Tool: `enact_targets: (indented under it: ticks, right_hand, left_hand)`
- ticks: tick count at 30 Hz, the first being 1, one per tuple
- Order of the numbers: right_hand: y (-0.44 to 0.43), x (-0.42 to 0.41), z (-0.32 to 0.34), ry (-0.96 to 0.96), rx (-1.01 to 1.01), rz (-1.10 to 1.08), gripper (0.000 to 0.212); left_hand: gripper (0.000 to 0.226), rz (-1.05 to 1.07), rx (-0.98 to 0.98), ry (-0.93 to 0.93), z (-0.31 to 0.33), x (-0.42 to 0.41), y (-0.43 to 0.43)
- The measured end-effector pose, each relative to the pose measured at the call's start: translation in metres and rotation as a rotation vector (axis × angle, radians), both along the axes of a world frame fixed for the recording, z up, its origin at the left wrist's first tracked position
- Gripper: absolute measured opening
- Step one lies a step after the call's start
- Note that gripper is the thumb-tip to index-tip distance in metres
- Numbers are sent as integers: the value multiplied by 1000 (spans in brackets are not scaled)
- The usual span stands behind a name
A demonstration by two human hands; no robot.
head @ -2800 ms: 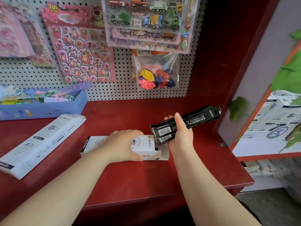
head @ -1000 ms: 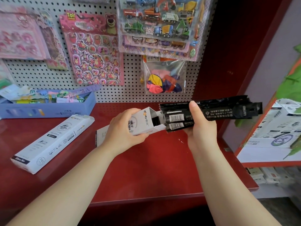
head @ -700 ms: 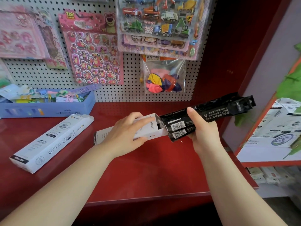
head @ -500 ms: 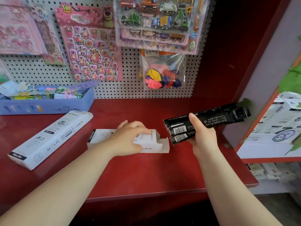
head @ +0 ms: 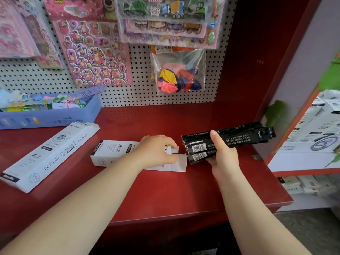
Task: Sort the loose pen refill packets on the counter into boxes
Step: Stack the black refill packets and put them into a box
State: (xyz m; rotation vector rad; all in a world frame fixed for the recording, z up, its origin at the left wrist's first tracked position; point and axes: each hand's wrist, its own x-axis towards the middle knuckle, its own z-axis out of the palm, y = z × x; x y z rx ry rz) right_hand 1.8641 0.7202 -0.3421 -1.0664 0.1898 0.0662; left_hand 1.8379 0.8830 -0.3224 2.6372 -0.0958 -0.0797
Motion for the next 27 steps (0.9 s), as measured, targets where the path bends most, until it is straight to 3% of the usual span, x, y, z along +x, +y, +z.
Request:
enact_targets:
  ticks: [11, 14, 23, 27]
  right_hand:
    - [11, -10, 5, 49, 172, -12, 8]
    - [23, -19, 5, 110, 200, -60, 7]
    - [32, -32, -1, 126, 118, -192, 11]
    - [36, -33, -1, 116, 27, -184, 12]
  left_hand:
    - [49, -92, 121, 67, 3, -8, 4]
    - [41, -106, 143, 73, 3, -8, 6]
    - [64, -97, 90, 26, 2, -9, 6]
    - [58, -56, 37, 0, -1, -11, 10]
